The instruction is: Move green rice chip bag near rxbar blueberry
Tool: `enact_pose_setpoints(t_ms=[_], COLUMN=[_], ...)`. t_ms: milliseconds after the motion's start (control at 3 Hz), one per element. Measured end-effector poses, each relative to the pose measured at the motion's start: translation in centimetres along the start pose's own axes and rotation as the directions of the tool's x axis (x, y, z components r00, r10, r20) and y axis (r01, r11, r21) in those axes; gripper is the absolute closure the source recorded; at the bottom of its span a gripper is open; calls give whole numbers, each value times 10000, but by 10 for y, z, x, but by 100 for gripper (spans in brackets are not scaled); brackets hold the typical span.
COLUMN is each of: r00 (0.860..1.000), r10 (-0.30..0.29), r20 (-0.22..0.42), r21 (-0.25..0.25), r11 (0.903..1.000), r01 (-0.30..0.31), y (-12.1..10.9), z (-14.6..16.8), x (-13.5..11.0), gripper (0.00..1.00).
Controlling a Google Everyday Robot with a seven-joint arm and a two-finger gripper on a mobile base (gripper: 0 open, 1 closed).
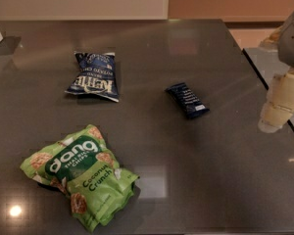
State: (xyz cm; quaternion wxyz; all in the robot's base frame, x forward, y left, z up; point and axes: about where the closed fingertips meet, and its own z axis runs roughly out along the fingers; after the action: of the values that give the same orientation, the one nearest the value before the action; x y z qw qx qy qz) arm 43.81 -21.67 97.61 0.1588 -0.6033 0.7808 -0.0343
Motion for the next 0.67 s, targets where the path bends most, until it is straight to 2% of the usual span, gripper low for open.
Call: enact_pose_setpoints(t_ms=[333, 667], r00=[10000, 9996], r10=[-1, -147], r20=[2, 223], r21=[0, -280], r11=[10000, 9995], r01=[1, 153], y=[0, 3], z=[0, 6], x=[0, -19], gripper=[0, 0])
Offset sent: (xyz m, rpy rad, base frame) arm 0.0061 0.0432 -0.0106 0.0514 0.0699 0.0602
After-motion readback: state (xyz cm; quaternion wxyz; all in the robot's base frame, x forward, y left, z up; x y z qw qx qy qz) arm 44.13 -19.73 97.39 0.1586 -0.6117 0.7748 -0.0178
